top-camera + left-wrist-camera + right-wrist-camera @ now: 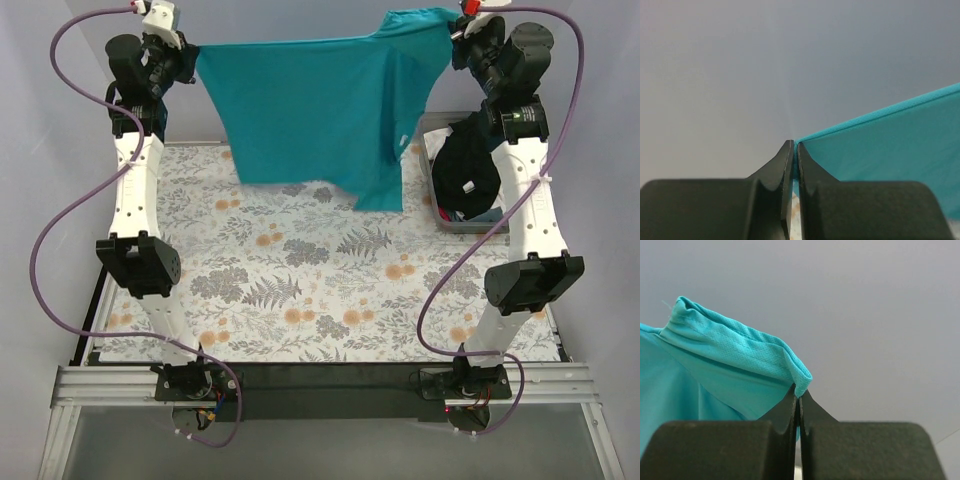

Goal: Fold and stack the t-shirts
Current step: Flatten the tshirt out

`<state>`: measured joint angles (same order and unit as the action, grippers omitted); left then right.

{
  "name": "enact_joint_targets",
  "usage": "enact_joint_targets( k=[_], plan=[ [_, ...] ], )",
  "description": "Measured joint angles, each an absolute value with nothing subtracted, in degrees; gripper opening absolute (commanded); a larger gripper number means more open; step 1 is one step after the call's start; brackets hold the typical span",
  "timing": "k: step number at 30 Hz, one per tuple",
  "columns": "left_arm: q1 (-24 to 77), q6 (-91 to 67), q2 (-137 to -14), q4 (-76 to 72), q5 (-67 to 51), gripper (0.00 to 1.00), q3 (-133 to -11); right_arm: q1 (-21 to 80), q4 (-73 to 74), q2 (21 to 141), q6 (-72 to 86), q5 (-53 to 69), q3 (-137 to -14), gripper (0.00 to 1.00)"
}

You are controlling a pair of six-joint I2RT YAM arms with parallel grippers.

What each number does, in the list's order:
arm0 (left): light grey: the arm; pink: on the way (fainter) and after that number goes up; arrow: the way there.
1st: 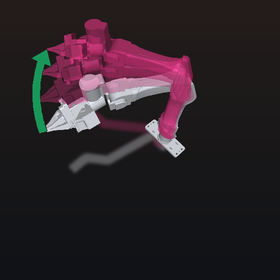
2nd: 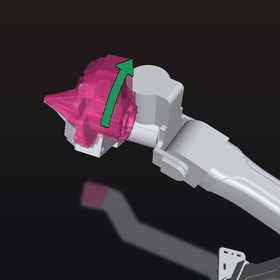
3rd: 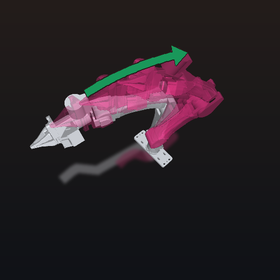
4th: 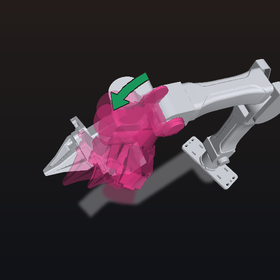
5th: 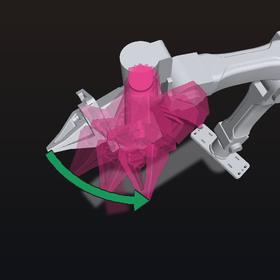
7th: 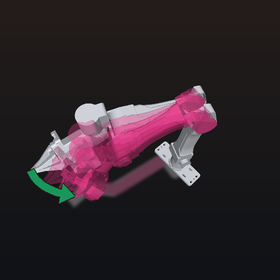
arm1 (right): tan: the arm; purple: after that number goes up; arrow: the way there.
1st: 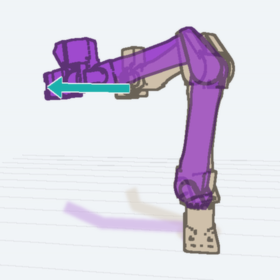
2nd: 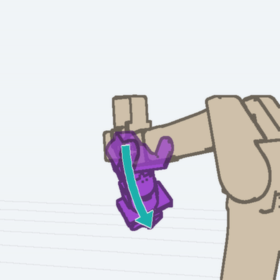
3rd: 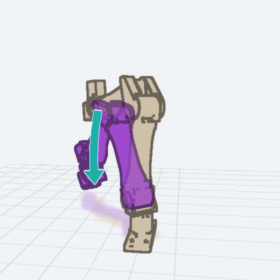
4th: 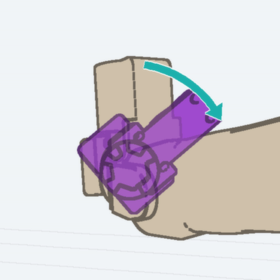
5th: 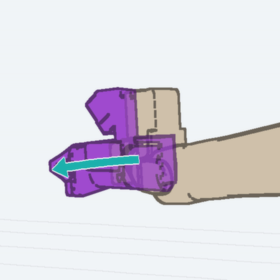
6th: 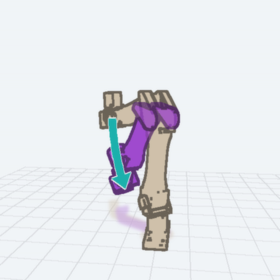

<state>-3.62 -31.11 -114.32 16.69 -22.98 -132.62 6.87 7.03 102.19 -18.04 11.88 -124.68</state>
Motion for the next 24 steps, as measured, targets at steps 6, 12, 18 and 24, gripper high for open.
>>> enact_joint_targets(
  k=[6,12,18,24],
  plan=[
    [-4.5,-31.2,-107.7,3.2,-22.9,0.00,-123.1,6.9,-4.7,102.1,-16.8,13.2,-123.5,0.01],
    [-6.5,-30.0,-104.5,-5.7,-24.5,0.00,-105.6,7.0,-13.1,101.7,-18.3,18.7,-106.7,0.01],
    [-6.8,-25.4,-105.8,-6.5,-24.2,0.00,-87.4,7.4,-12.8,106.5,-21.5,22.3,-93.8,0.01],
    [-9.0,-21.5,-105.7,-3.3,-25.9,0.00,-77.2,8.2,-9.1,105.9,-24.5,25.9,-86.5,0.01]
  ],
)
